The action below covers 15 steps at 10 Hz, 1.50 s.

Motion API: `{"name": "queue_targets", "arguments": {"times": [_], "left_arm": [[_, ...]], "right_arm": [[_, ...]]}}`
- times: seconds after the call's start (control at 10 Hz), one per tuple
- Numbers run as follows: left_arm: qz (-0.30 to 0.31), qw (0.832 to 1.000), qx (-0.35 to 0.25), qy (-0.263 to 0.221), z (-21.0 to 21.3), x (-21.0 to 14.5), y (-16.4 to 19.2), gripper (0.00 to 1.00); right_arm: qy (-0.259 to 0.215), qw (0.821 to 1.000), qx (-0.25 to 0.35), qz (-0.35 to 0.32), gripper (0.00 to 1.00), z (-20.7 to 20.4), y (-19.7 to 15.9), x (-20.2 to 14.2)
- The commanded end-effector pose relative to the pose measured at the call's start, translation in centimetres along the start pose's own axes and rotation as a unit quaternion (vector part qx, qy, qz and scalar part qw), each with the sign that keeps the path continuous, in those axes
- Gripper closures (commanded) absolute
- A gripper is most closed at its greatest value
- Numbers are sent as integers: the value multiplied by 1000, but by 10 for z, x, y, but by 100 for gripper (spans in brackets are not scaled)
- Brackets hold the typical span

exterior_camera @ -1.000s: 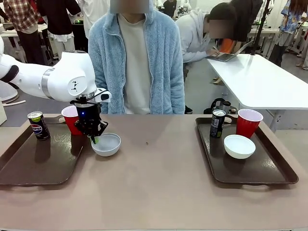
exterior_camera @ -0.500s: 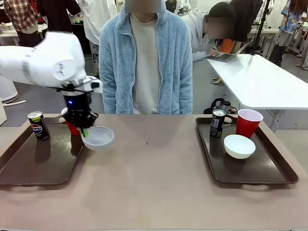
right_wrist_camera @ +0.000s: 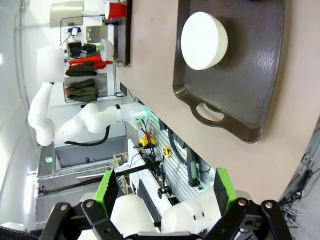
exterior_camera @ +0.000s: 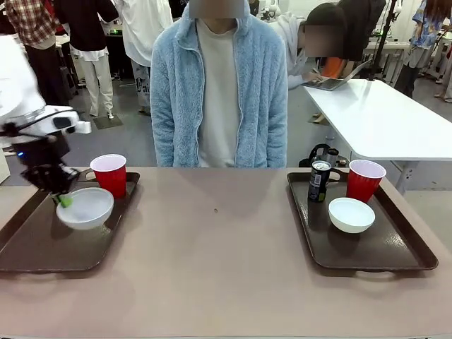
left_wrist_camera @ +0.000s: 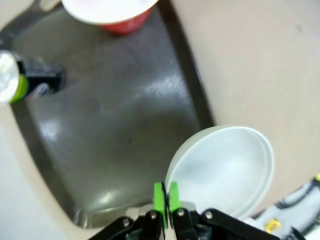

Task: Prepare tableware on both trays.
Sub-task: Pick up a Picnic Bowl from the table and place it on a Handle tray.

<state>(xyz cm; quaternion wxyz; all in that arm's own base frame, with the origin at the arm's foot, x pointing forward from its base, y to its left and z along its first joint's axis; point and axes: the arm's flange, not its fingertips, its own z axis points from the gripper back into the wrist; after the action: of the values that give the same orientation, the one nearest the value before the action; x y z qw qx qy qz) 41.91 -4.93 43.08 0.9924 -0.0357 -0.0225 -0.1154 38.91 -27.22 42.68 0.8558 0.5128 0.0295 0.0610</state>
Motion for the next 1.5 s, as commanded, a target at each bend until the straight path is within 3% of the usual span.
{"name": "queue_targets", "arguments": {"times": [0.0,0.2,0.3,0.4,0.5,0.7,0.8,1.0,1.2,1.3,1.4], "left_arm": [[15,1000,-17,-10,-26,-7,25,100],[30,999,-24,-9,-45,-2,32,100],[35,999,-17,-1,-53,3,31,55],[44,999,-6,7,-54,1,31,36],[45,999,-5,10,-56,2,31,0],[49,999,-1,21,-59,2,30,0],[54,998,1,20,-56,2,30,14],[58,998,16,14,-33,-5,30,0],[48,999,15,4,-8,-10,29,0],[44,999,12,9,5,-12,27,7],[31,999,14,10,25,-18,27,7]], "right_arm": [[-1,1000,-7,-6,0,-3,2,-3],[-1,1000,-7,-6,0,-3,2,-3],[-1,1000,-7,-6,0,-3,2,-3],[-1,1000,-7,-6,0,-3,2,-3],[-1,1000,-7,-6,0,-3,2,-3],[-1,1000,-7,-6,0,-3,2,-3],[-1,1000,-7,-6,0,-3,2,-3],[-1,1000,-7,-6,0,-3,2,-3],[-1,1000,-7,-6,0,-3,2,-3],[-1,1000,-7,-6,0,-3,2,-3],[-1,1000,-7,-6,0,-3,2,-3]]}}
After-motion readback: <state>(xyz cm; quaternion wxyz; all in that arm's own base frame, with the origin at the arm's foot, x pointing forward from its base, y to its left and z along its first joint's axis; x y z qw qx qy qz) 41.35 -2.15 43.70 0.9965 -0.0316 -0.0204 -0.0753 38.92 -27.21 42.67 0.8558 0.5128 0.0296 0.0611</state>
